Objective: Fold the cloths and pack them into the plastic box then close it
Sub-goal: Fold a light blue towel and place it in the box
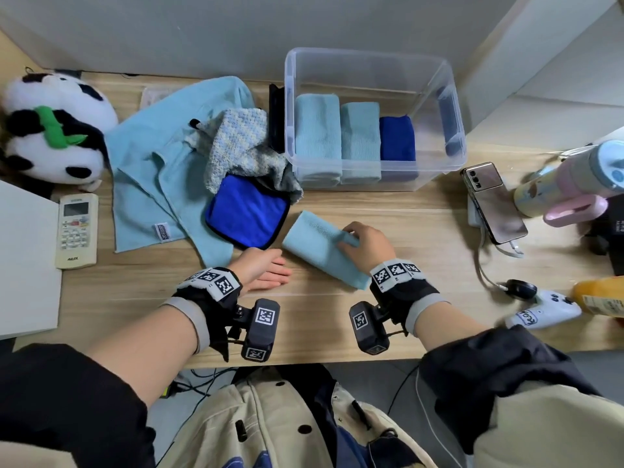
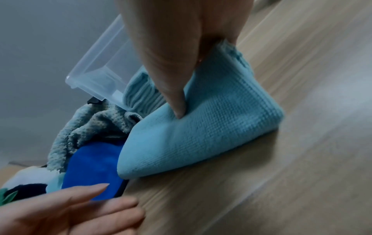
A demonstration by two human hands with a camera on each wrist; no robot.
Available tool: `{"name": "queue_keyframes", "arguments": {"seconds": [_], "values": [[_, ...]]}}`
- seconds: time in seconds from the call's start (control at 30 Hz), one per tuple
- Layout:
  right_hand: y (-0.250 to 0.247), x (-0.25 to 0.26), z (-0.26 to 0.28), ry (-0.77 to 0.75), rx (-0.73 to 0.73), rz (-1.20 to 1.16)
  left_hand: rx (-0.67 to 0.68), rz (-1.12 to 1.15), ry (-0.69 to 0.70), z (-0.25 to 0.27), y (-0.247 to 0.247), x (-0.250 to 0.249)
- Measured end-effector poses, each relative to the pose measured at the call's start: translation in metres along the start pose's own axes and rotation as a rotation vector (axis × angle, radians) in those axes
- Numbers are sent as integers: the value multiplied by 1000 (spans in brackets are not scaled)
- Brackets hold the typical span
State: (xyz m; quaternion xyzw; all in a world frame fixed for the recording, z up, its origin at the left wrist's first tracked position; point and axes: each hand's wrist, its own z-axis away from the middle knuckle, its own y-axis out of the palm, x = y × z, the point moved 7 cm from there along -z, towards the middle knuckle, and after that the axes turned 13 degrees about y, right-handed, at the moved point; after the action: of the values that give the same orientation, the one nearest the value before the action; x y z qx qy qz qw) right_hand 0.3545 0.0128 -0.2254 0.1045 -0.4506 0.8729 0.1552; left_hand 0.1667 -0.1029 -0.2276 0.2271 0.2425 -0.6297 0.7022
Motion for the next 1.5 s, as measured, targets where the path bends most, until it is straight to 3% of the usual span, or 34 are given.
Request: {"name": "queue_keyframes", "arguments": {"seconds": [0.3, 0.5, 0.67, 0.83, 0.93, 1.07, 1.2, 1.27, 1.37, 1.5], "values": [[51, -1, 31, 66, 355, -401, 98, 109, -12, -2, 24, 0], [33, -8, 39, 95, 361, -486, 130, 22, 58, 2, 25, -15], [8, -2, 57, 110, 620, -865, 268, 21, 231, 18, 37, -60], [-48, 14, 45, -14, 513, -964, 269, -12, 396, 27, 40, -117], [-93, 30, 31, -77, 406, -960, 195, 57, 482, 25, 33, -155], [-143, 49, 6, -93, 339, -998, -38, 157, 579, 16, 5, -197], [-178, 63, -24, -12, 287, -1071, -334, -31, 762, -4, -27, -228], [-189, 68, -44, 52, 272, -1071, -424, -167, 781, -14, -35, -236], [-189, 75, -70, 180, 287, -1004, -458, -412, 733, -31, -35, -239], [-185, 74, -90, 331, 307, -815, -386, -408, 717, -50, -31, -233]]}}
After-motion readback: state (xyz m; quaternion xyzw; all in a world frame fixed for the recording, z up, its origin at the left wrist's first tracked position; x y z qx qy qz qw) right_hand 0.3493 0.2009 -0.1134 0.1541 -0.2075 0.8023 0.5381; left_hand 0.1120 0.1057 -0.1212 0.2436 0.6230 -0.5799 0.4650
